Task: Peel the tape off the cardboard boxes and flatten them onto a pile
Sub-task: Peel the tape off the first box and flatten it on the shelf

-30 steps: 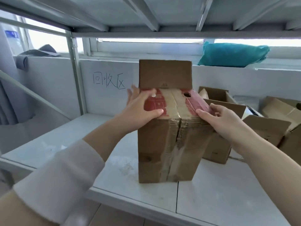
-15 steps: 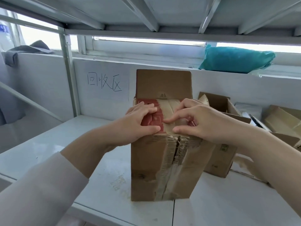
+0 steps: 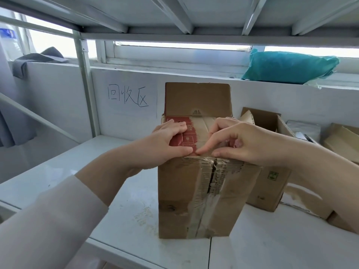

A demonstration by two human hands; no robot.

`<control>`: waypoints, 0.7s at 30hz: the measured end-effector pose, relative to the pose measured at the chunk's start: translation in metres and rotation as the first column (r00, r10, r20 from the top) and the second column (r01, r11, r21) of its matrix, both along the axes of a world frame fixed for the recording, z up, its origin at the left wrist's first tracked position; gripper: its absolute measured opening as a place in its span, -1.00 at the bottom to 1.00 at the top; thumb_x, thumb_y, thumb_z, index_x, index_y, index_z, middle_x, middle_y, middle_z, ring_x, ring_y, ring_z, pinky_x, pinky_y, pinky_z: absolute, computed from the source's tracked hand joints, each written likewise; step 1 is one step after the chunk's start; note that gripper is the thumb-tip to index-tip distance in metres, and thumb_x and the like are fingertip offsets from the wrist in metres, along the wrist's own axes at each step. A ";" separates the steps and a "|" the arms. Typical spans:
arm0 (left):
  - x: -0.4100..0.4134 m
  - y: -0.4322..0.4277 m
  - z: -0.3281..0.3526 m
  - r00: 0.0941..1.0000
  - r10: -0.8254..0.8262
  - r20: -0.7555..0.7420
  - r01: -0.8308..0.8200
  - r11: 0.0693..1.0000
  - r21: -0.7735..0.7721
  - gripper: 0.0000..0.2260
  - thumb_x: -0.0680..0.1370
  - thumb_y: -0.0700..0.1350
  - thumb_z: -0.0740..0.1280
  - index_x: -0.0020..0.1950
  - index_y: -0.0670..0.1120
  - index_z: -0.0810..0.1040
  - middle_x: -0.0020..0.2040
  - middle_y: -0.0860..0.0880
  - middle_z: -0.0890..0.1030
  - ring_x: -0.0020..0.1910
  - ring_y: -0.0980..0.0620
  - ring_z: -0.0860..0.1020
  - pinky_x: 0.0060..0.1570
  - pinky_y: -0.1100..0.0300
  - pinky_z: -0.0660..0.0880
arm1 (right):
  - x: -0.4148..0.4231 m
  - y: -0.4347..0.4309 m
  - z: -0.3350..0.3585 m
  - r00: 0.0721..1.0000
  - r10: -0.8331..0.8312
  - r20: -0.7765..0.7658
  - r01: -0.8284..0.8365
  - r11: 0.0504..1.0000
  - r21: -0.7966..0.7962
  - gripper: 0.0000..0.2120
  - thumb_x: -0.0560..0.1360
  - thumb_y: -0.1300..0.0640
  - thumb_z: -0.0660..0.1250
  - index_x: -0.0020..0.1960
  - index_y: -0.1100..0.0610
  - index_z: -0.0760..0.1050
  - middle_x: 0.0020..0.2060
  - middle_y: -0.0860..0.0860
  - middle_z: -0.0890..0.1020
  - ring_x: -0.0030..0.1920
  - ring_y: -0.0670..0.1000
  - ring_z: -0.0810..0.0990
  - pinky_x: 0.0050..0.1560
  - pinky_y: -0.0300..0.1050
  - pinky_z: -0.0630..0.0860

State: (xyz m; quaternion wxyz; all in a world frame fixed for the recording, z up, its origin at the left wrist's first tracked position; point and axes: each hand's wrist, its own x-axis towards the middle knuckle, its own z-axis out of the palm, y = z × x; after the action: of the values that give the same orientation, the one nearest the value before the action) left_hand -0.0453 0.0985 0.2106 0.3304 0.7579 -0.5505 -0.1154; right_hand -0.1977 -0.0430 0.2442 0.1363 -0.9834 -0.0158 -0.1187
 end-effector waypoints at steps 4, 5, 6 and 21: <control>0.005 -0.002 -0.001 1.000 0.005 -0.018 -0.005 1.000 0.021 -0.38 0.51 0.08 0.30 0.51 0.09 0.12 0.53 0.17 -0.01 0.48 0.29 -0.15 0.46 0.16 -0.10 | 0.004 0.002 0.004 1.000 0.009 -0.017 -0.009 0.999 -0.051 -0.76 0.47 0.06 0.33 -0.07 -0.32 0.55 -0.14 -0.17 0.43 -0.02 -0.22 0.37 0.14 -0.28 0.16; 0.006 -0.002 -0.001 1.000 0.004 -0.016 -0.004 1.000 0.022 -0.38 0.51 0.08 0.30 0.51 0.09 0.13 0.54 0.17 0.00 0.48 0.29 -0.15 0.46 0.16 -0.10 | 0.005 0.002 0.006 1.000 0.009 -0.023 -0.011 0.996 -0.085 -0.77 0.47 0.05 0.33 -0.10 -0.33 0.53 -0.14 -0.17 0.44 -0.04 -0.25 0.37 0.07 -0.39 0.16; 0.006 -0.003 -0.001 1.000 0.004 -0.013 -0.004 1.000 0.024 -0.38 0.52 0.07 0.30 0.51 0.08 0.12 0.54 0.16 0.00 0.48 0.28 -0.15 0.46 0.16 -0.11 | 0.006 0.003 0.009 0.999 0.010 -0.037 -0.015 0.991 -0.130 -0.79 0.47 0.04 0.33 -0.12 -0.32 0.51 -0.13 -0.18 0.44 -0.05 -0.30 0.37 -0.01 -0.49 0.17; 0.013 -0.011 0.002 1.000 0.008 -0.003 -0.008 0.998 0.067 -0.42 0.54 0.10 0.26 0.51 0.07 0.13 0.54 0.14 0.02 0.50 0.20 -0.08 0.45 0.15 -0.05 | -0.001 -0.006 -0.017 0.950 0.190 0.249 0.002 0.792 -0.610 -0.81 0.38 0.23 0.42 -0.04 0.08 0.51 -0.19 -0.05 0.53 -0.16 -0.13 0.39 -0.16 -0.20 0.43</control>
State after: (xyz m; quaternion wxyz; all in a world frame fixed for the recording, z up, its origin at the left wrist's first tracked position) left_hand -0.0324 0.0876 0.2128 0.3062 0.7705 -0.5429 -0.1337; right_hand -0.1985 -0.0487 0.2274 -0.1822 -0.9438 -0.1225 -0.2472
